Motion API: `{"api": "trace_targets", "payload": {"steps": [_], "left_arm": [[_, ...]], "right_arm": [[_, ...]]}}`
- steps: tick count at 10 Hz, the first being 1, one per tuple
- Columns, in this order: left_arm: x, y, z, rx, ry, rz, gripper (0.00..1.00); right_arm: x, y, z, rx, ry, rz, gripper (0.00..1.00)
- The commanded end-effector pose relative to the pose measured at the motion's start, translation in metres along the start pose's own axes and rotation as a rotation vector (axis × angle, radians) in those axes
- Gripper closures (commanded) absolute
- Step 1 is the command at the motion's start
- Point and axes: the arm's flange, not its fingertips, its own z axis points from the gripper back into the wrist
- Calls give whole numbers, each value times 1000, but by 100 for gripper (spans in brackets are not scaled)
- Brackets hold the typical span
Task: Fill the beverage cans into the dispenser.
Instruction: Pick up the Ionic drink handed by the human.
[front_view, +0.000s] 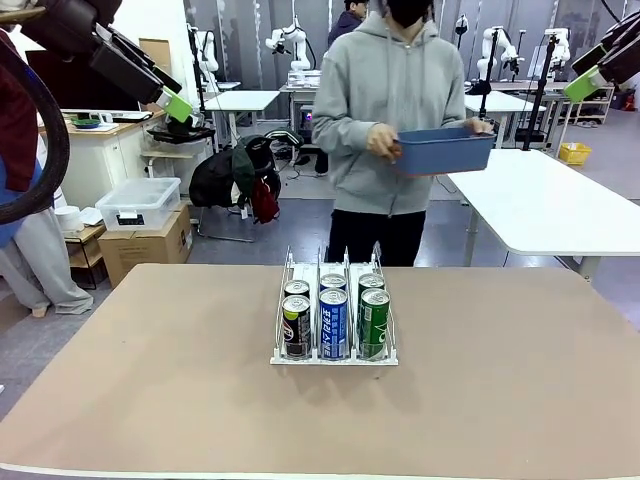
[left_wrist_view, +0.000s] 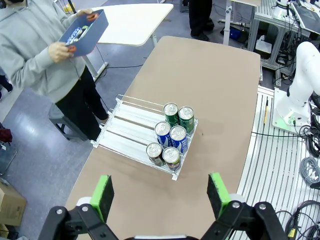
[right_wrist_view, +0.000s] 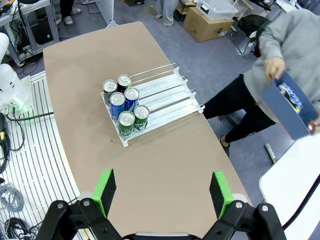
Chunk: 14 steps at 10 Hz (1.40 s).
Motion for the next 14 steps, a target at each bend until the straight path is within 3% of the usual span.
{"api": "trace_targets", "payload": {"steps": [1, 14], "left_arm": [[-1, 1, 0, 8, 5, 2, 0], [-1, 1, 0, 8, 5, 2, 0]], "right_arm": [[0, 0, -1, 2, 1, 7, 0], [0, 0, -1, 2, 1, 7, 0]]}}
